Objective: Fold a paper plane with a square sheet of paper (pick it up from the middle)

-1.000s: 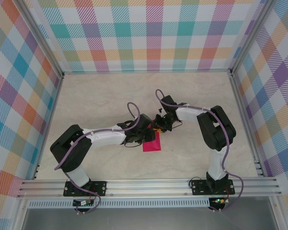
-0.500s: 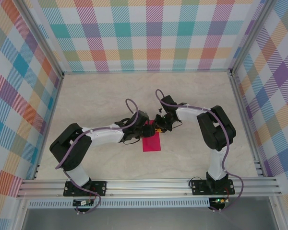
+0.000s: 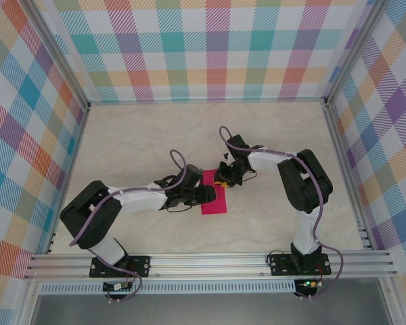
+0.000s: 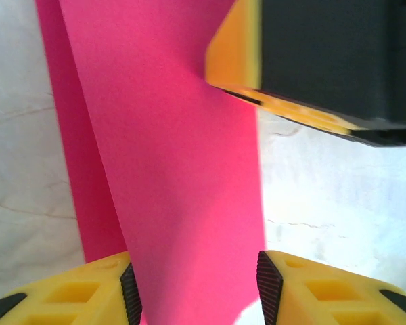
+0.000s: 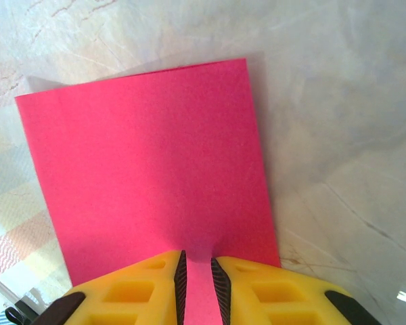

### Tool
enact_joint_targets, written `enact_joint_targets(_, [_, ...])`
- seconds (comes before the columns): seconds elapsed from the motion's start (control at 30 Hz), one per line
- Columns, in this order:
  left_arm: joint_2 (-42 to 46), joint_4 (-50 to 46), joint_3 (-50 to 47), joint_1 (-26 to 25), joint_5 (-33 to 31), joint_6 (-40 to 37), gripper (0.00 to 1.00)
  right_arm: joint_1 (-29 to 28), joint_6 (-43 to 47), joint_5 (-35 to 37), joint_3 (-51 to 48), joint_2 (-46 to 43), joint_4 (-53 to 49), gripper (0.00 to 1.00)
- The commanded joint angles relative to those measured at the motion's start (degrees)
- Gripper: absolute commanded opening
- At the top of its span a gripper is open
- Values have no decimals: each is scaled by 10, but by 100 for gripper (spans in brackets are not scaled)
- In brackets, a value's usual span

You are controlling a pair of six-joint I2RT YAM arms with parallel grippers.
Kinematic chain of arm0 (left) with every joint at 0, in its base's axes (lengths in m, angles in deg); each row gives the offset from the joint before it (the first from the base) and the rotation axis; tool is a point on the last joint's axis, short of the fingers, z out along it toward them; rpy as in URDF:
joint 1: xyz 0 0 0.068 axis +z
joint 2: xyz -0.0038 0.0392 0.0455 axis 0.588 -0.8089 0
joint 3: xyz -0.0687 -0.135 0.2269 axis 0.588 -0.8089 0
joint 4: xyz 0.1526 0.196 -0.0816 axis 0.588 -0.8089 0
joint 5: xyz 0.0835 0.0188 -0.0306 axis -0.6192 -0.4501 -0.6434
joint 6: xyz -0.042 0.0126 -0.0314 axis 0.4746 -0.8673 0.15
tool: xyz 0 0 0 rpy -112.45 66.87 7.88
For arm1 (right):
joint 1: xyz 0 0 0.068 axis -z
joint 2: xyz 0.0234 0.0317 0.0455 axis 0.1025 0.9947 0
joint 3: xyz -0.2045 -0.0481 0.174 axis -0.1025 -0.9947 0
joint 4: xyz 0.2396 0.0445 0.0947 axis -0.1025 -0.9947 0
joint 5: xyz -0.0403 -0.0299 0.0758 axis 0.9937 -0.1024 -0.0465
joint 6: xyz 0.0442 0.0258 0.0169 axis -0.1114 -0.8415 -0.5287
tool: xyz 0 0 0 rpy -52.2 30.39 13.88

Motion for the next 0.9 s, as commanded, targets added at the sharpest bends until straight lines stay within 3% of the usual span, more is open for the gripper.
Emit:
enact_joint_targets(0.0, [28,14,-9,-7,28,14,47,-8,-3,77,-35,83,-22,24])
enact_joint_targets(0.23, [39,49,-3,-9,44,27,43,-8,-4,72,-35,77,-18,23])
enact_joint_targets(0.5, [-26,56,28,-9,25,3,35,-8,4,39,-25,46,-19,24])
enact_joint_targets(0.7, [-36,52,31,-9,6,-4,35,6,8,-20,-21,3,-2,24])
enact_joint_targets(0.87, [-39,54,32,-9,-3,-3,41,22,18,-50,-27,-68,5,27])
